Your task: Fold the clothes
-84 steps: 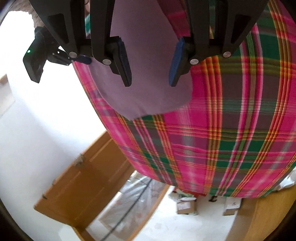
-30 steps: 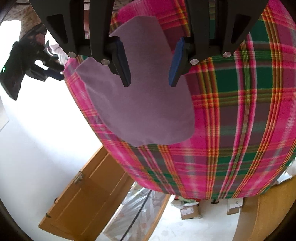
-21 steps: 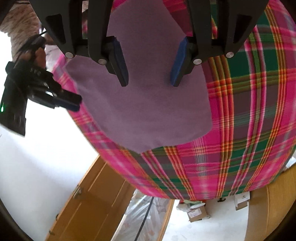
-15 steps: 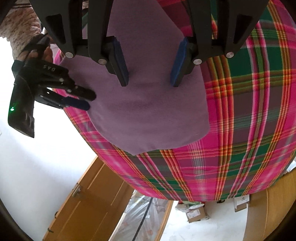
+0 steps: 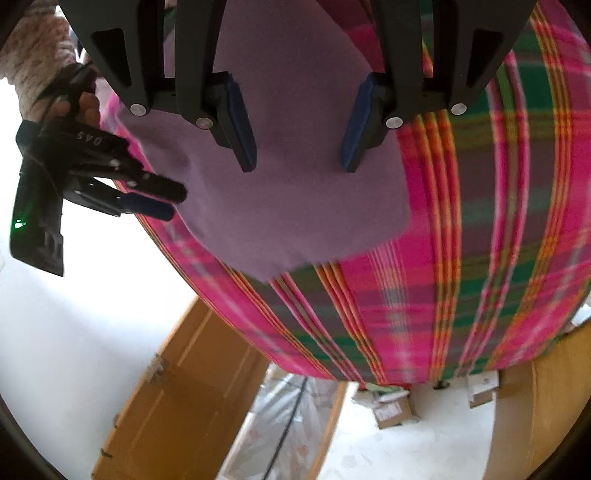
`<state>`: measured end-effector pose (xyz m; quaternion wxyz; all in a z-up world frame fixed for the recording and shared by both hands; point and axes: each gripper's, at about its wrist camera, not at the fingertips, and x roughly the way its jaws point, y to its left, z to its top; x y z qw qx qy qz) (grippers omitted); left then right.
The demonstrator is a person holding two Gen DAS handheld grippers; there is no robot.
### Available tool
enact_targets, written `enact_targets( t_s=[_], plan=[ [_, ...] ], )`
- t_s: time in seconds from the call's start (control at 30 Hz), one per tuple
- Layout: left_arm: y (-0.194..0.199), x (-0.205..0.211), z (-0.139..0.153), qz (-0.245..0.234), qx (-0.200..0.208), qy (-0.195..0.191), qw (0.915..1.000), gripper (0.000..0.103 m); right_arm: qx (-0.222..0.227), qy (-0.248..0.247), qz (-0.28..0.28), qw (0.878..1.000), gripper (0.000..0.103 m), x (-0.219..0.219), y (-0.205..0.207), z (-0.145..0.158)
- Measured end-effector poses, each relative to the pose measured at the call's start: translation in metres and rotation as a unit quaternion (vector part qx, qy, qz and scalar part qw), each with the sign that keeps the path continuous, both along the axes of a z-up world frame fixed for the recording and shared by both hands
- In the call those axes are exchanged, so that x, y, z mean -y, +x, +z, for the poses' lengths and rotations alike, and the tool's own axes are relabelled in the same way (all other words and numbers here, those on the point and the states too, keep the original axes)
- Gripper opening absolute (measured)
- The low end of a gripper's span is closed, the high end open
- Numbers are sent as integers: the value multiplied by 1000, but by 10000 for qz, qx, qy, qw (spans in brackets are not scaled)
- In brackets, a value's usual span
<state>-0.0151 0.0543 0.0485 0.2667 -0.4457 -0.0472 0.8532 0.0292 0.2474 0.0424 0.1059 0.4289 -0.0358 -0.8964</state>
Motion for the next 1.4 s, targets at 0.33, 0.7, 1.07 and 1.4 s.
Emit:
enact_targets(
  t_s=[0.33, 0.7, 1.07, 1.4],
  plan=[
    [-30, -2, -16, 58, 243, 110, 9996, 49, 284, 19, 102, 9995, 42, 2, -12, -22],
    [-38, 8, -26, 80, 589, 346, 9976, 49, 264, 62, 35, 9996, 42, 1, -9, -14],
    [16, 31, -10, 227, 471, 206, 9984, 49, 51, 173, 467, 9987, 42, 7, 63, -7],
    [36, 19, -21, -52, 265, -300, 9992, 49, -100, 100, 291, 9995, 43, 6, 73, -21]
  ],
)
